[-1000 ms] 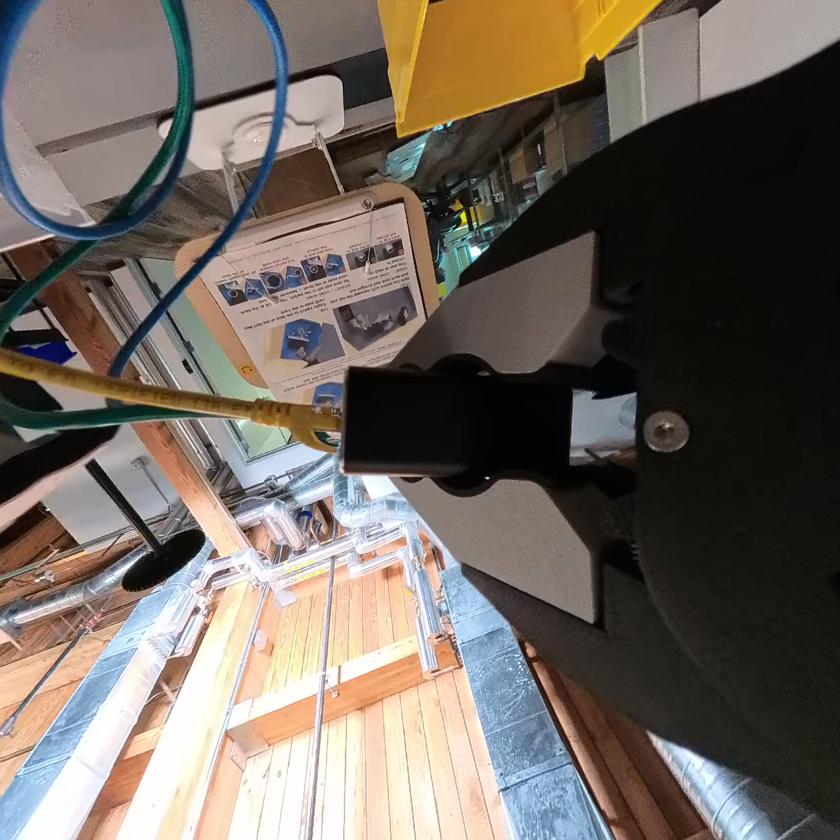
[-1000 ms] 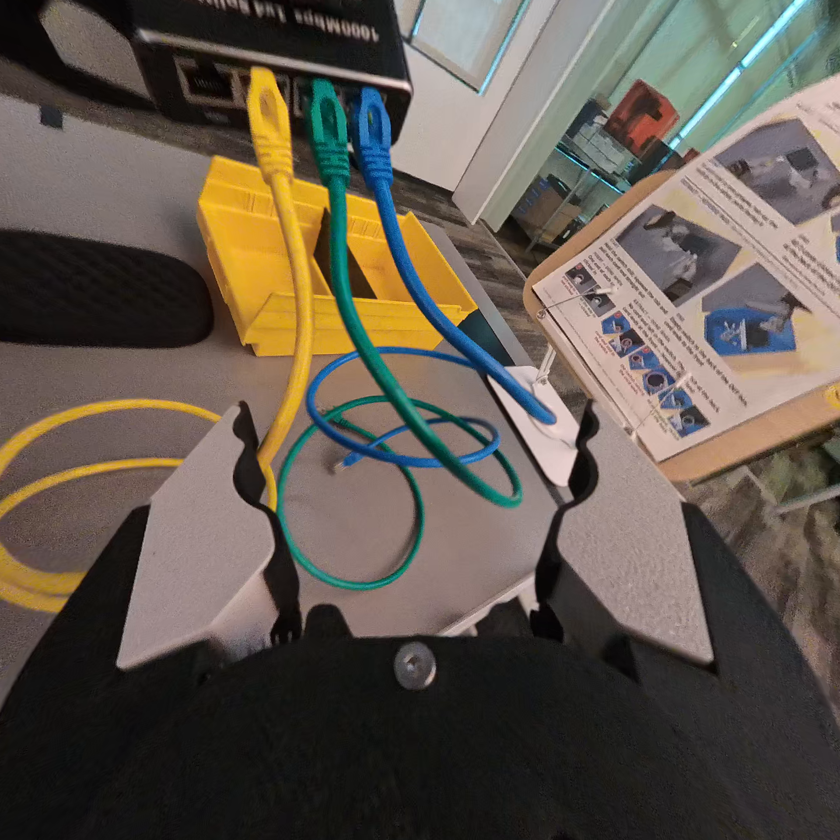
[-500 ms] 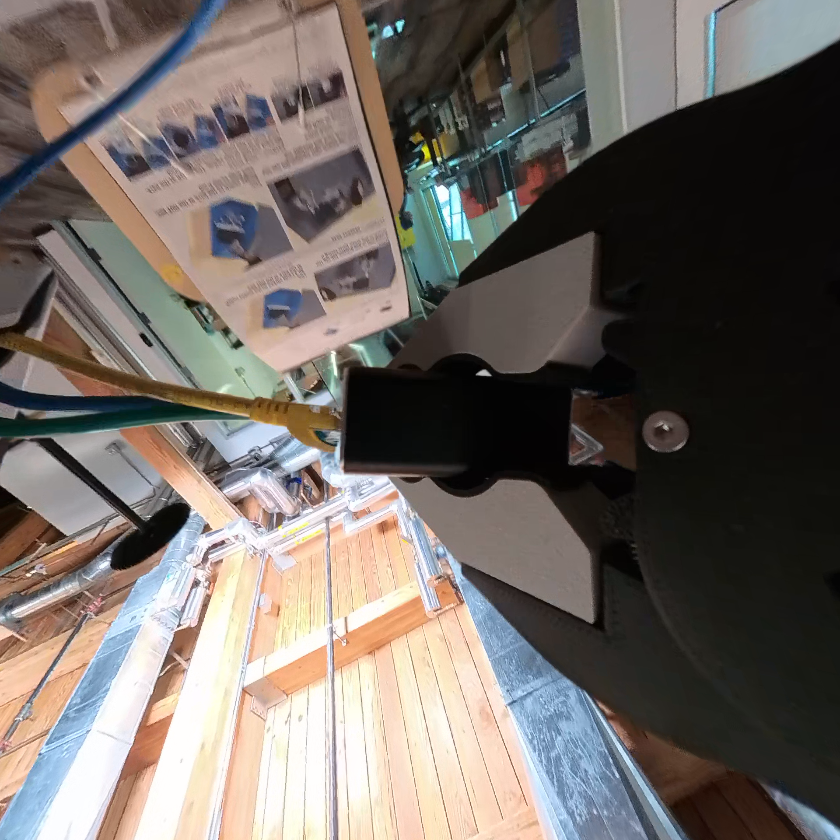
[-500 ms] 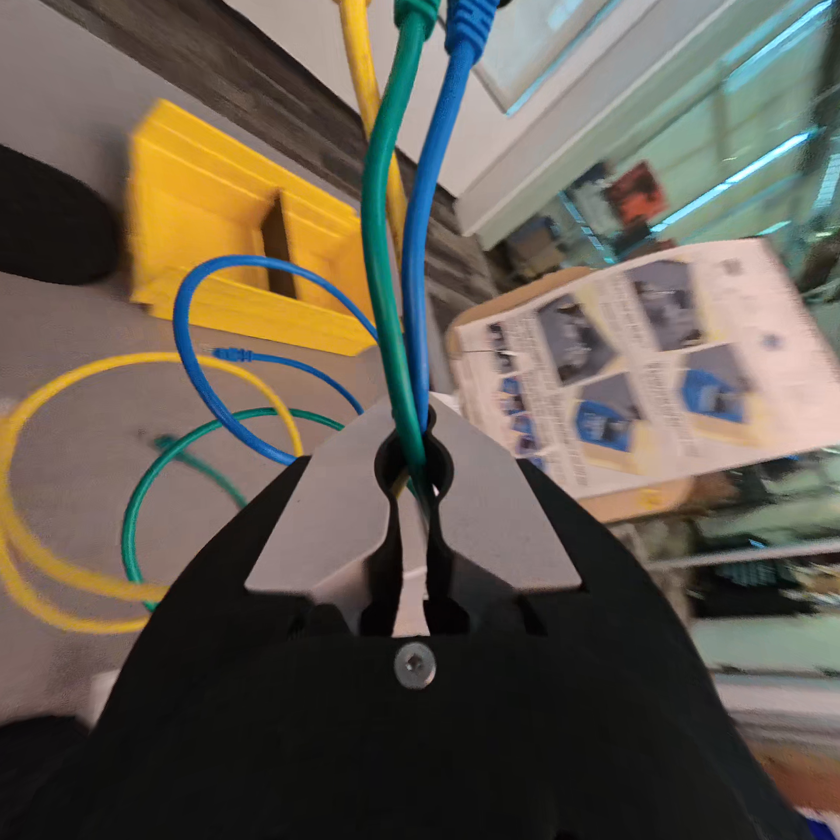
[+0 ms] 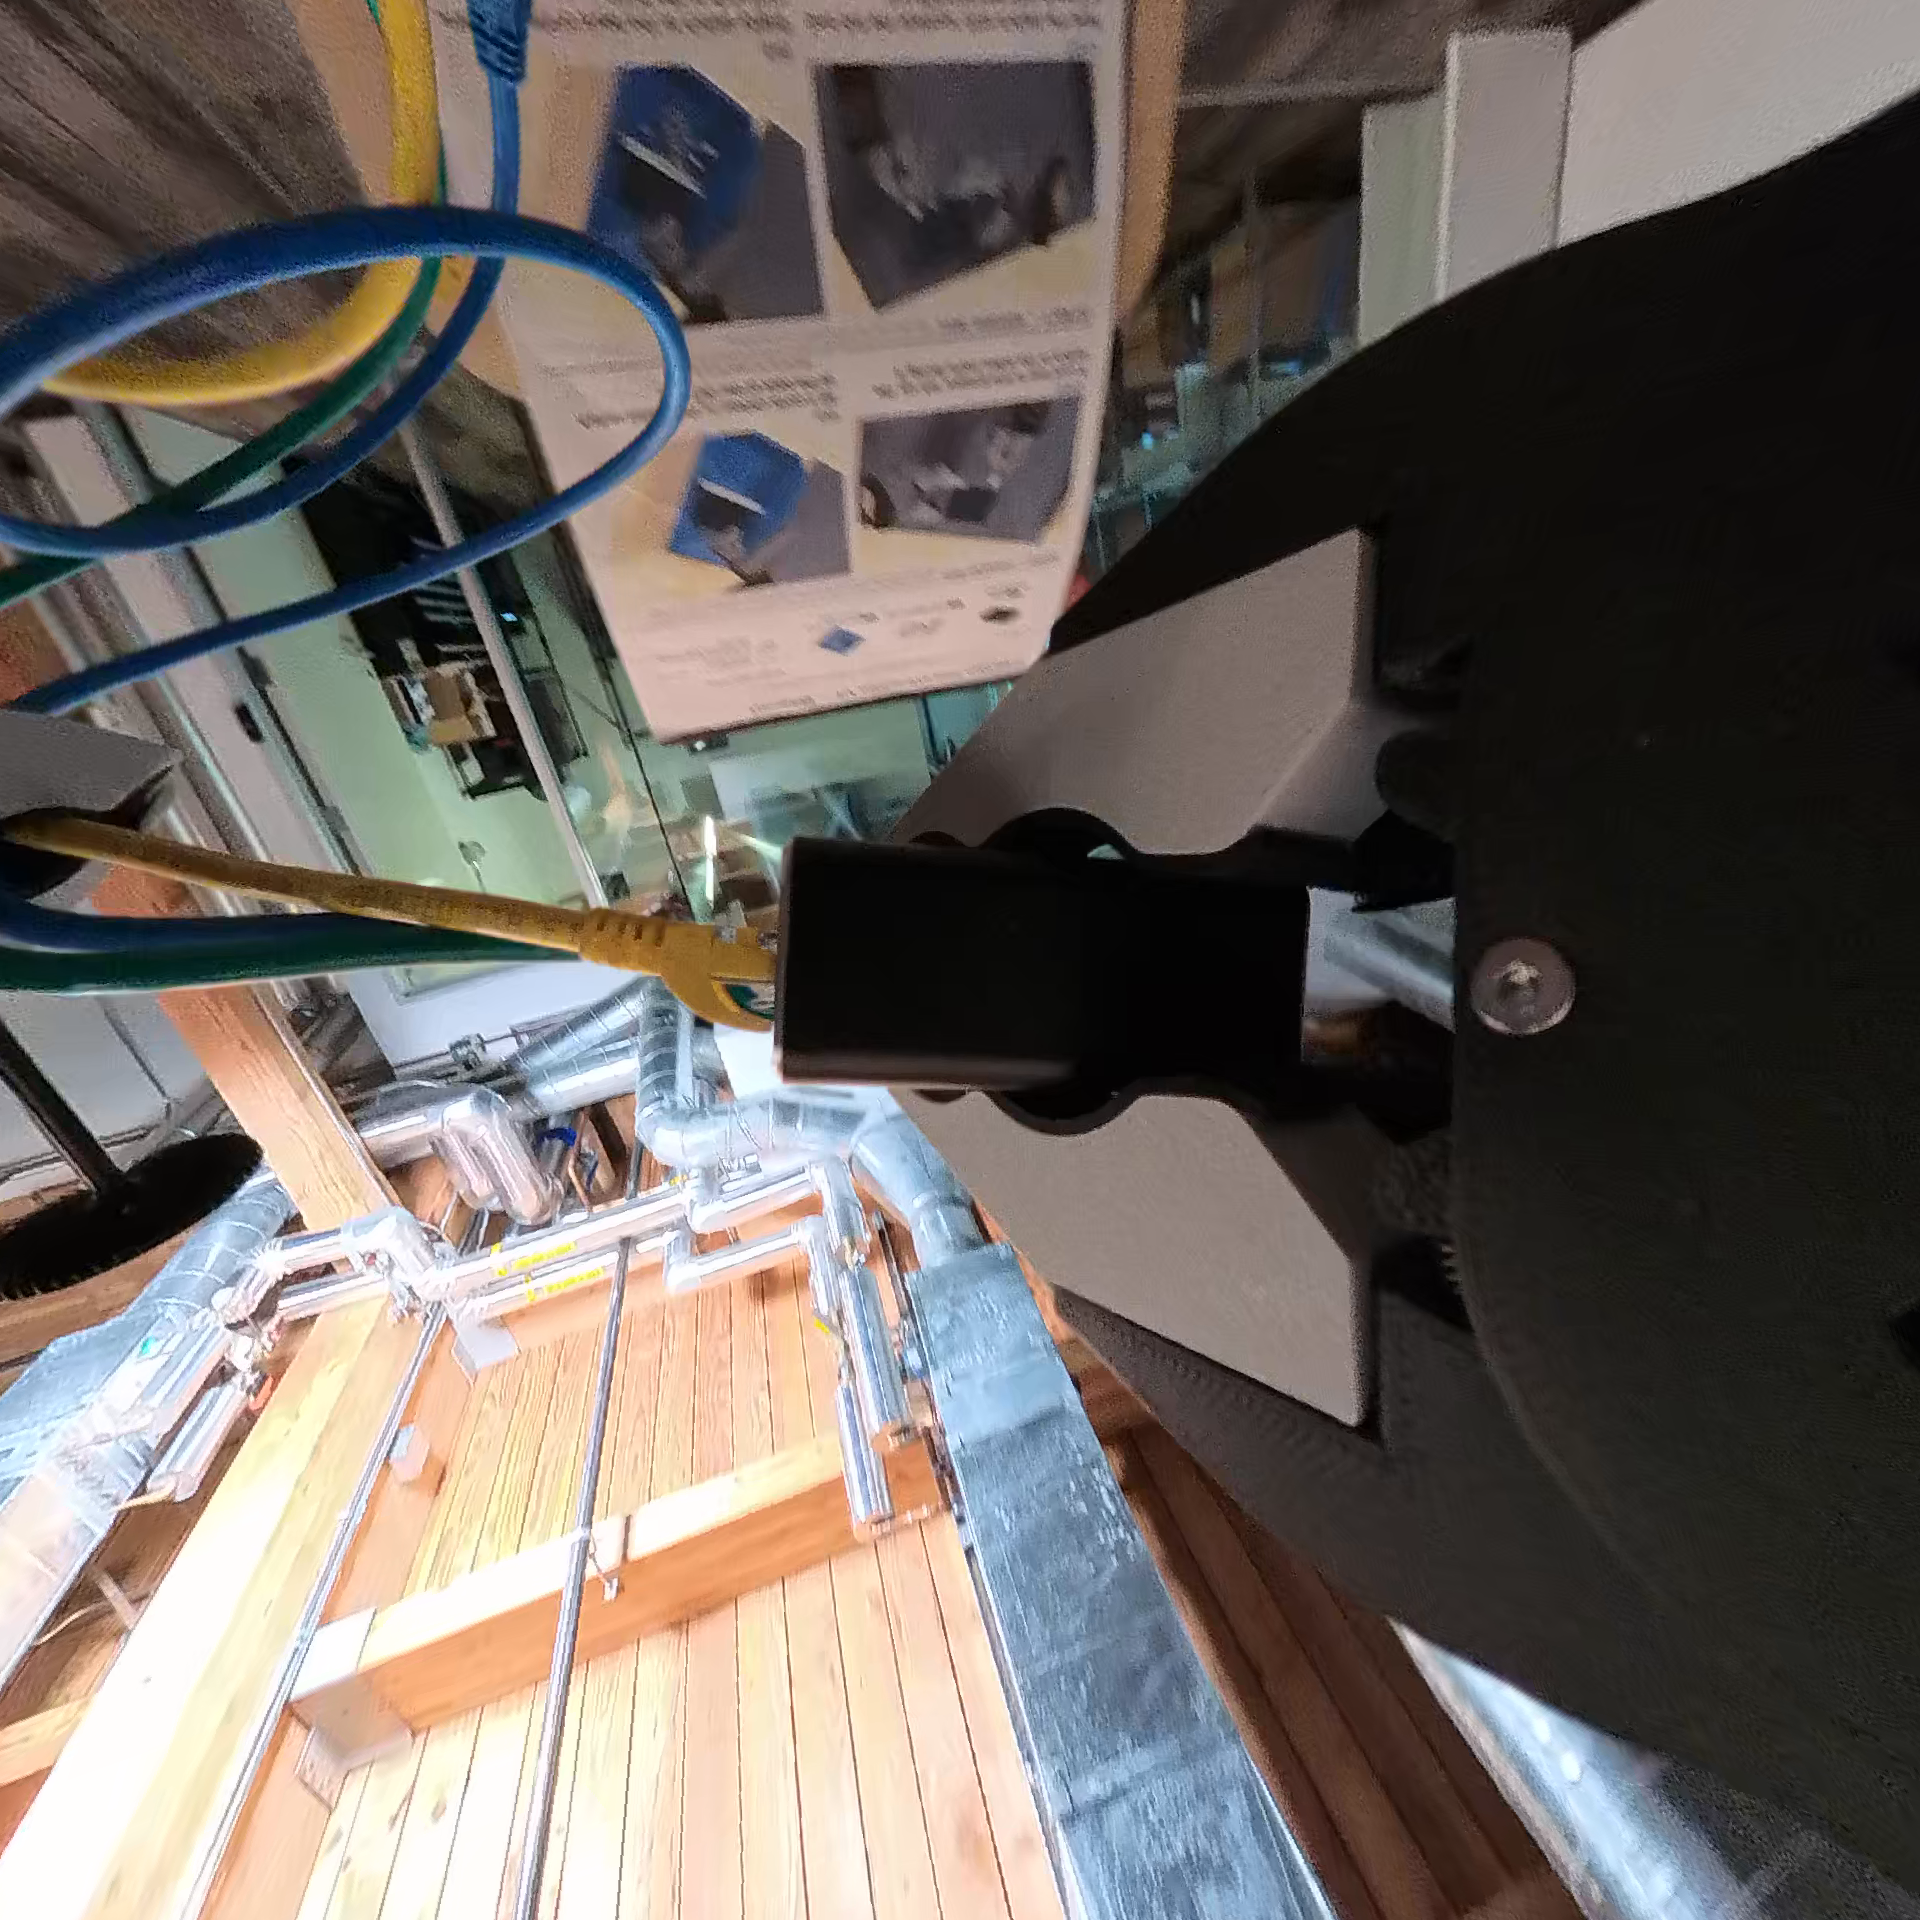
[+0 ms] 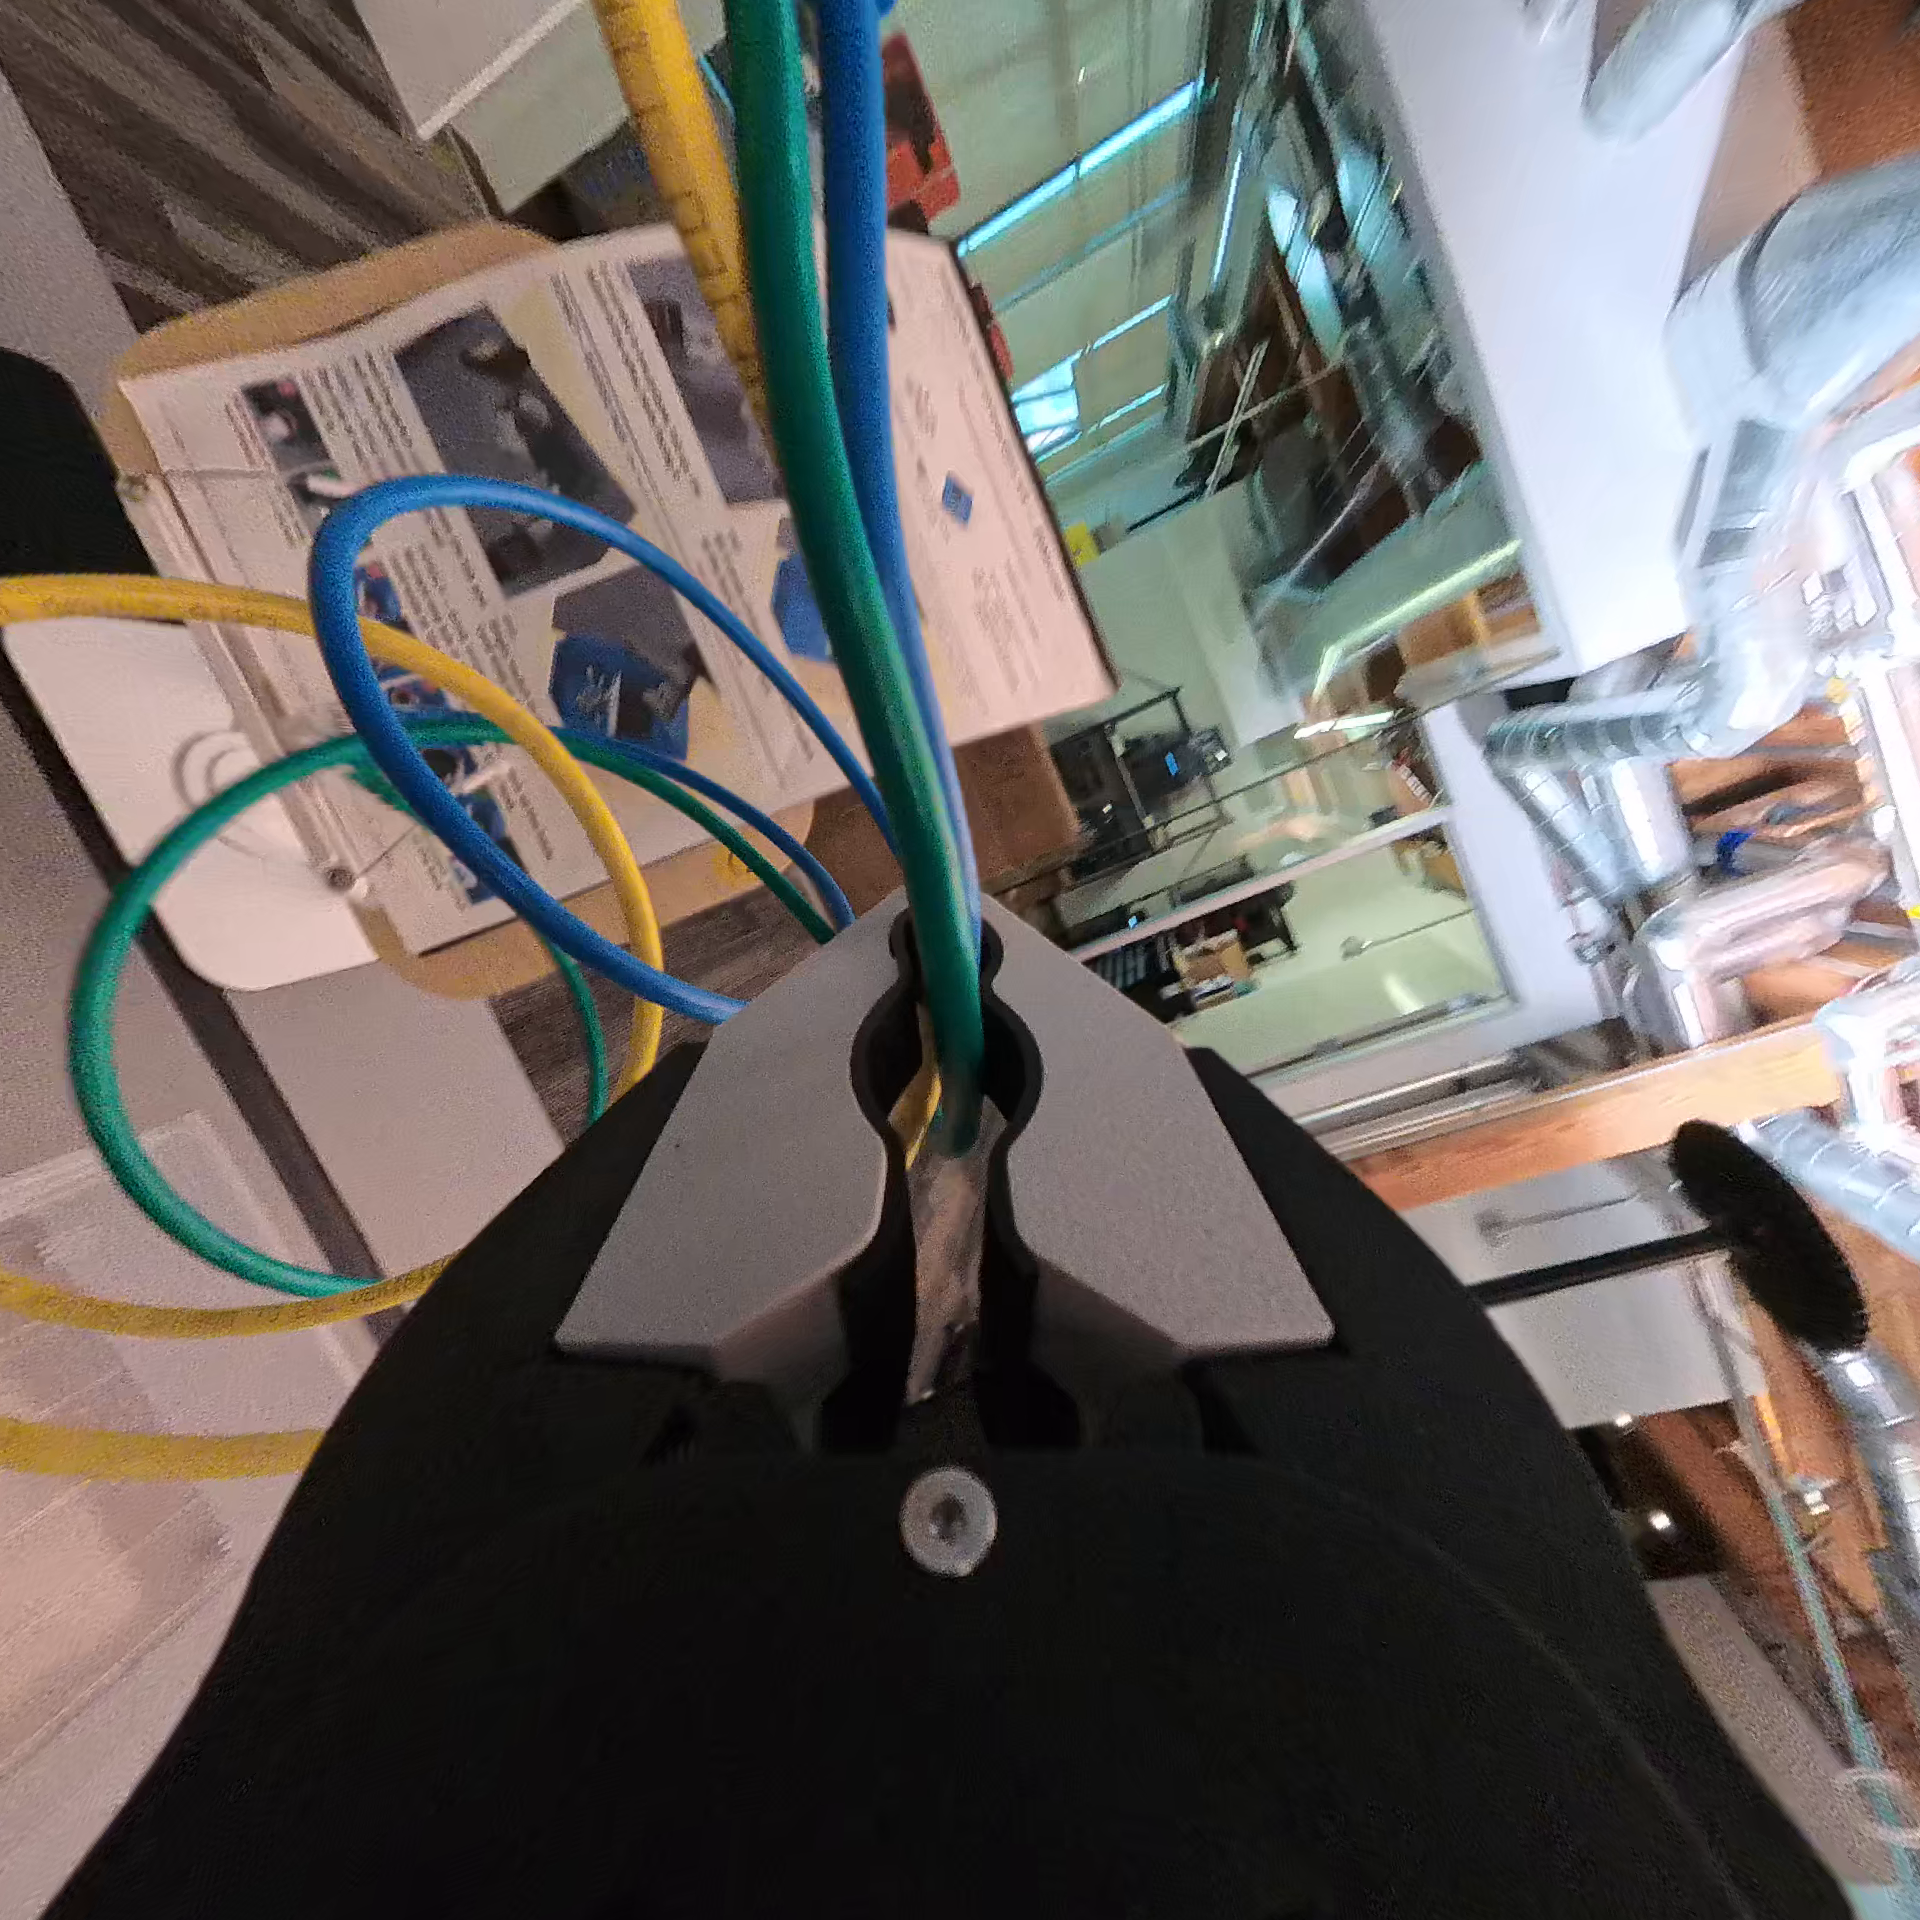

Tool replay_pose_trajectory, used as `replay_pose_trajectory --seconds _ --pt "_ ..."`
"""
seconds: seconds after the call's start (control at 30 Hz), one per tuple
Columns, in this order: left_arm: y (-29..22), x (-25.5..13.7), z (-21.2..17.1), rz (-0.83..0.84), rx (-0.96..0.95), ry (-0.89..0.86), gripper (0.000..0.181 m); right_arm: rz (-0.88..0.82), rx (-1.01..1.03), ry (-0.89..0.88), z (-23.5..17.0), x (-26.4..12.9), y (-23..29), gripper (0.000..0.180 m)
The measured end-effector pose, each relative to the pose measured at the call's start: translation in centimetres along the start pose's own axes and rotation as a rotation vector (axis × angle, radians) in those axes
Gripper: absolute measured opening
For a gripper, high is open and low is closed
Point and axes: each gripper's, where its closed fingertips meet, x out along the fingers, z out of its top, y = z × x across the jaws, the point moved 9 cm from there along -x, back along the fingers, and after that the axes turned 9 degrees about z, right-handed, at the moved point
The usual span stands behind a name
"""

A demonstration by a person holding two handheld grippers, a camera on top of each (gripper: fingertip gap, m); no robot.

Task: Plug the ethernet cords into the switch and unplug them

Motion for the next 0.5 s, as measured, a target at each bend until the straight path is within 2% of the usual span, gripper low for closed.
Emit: replay_pose_trajectory --seconds 0.13,0.33,0.43,0.5 --pt "-3.9 2.8 3.0 -0.078 -0.095 -0.037 0.033 0.045 0.069 0.043 -5.3 0.7 1.9 0.001" --pt "-11.5 5.6 8.1 -0.226 -0.083 -0.090 0.034 0.138 0.107 0.197 -13.6 3.4 7.6 0.007" --pt "-13.8 6.8 9.2 -0.267 -0.074 -0.096 0.034 0.072 0.152 0.189 -16.0 3.2 9.7 0.021" --pt "-14.7 7.2 9.9 -0.276 -0.068 -0.115 0.034 0.043 0.254 0.132 -16.9 1.9 10.7 0.033"
